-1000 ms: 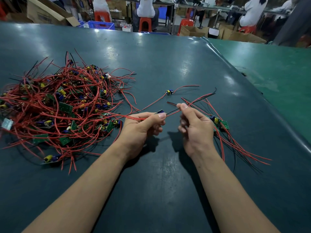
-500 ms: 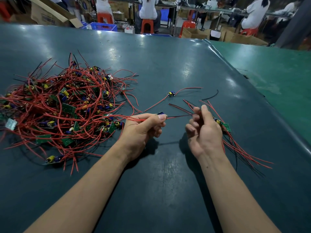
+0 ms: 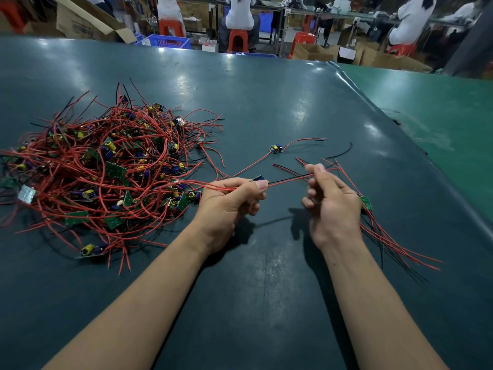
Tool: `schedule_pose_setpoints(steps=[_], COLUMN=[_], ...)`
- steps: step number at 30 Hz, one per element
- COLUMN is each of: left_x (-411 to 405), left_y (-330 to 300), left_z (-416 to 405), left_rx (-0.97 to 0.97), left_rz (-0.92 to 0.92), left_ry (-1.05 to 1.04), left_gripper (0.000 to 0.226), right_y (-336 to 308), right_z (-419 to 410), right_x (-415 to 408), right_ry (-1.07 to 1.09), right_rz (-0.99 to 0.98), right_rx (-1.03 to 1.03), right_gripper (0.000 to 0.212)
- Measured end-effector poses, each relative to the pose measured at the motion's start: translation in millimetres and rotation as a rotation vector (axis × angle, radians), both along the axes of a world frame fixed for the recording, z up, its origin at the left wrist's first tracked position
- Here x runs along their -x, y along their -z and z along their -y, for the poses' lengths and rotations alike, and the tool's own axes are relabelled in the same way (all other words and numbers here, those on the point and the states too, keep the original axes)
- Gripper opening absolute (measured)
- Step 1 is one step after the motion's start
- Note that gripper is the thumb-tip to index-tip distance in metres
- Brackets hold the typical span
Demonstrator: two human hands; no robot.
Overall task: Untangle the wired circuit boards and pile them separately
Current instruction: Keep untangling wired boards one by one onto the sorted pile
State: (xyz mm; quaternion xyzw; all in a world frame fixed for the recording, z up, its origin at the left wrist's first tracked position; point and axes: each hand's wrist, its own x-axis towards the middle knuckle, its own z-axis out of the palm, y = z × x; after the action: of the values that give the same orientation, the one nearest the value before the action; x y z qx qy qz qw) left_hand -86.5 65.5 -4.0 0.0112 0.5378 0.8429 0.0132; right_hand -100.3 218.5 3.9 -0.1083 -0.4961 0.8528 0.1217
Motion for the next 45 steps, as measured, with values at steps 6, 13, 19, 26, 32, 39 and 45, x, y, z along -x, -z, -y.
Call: schedule_pose_setpoints(steps=[6, 13, 19, 26, 32, 39, 45], left_x=[-0.9, -3.6, -0.6, -3.7, -4.0, -5.0, -8.4], left_y=[2.1, 4.3, 4.8, 4.3, -5.2, -5.5, -9.1], left_z=[0.3, -3.2, -2.3, -2.3, 8.3, 6.8, 4.0], left_rx=[0.004, 0.067, 0.065, 0.309, 0.066, 0.057, 0.091], left_rz=[-0.041, -0.076, -0.062, -0.285, -0.327, -0.090, -0.034], left_ry=[0.002, 0.002, -0.061, -0.371, -0.461, -0.138, -0.035], left_gripper=[0.010, 0.008, 0.012, 0.032, 0.041, 0.031, 0.015], right_y=[1.0, 5.1, 6.3, 5.8, 13.1, 8.5, 9.4], right_z=[3.4, 5.2, -2.0, -4.2, 2.1, 7.9, 23.9], right_x=[2.5, 5.1, 3.7, 0.7, -6.0, -13.3, -18.6], right_ry=[0.081, 0.158, 0.233, 0.255, 0.095, -0.005, -0.303], right_rz=[0.002, 0.010, -0.020, 0.021, 0.110, -0.225, -0.192], right_rx=[0.061, -0.018, -0.037, -0.086, -0.859, -0.791, -0.484], right_gripper=[0.044, 0.050, 0.043, 0.057, 0.063, 0.018, 0.018])
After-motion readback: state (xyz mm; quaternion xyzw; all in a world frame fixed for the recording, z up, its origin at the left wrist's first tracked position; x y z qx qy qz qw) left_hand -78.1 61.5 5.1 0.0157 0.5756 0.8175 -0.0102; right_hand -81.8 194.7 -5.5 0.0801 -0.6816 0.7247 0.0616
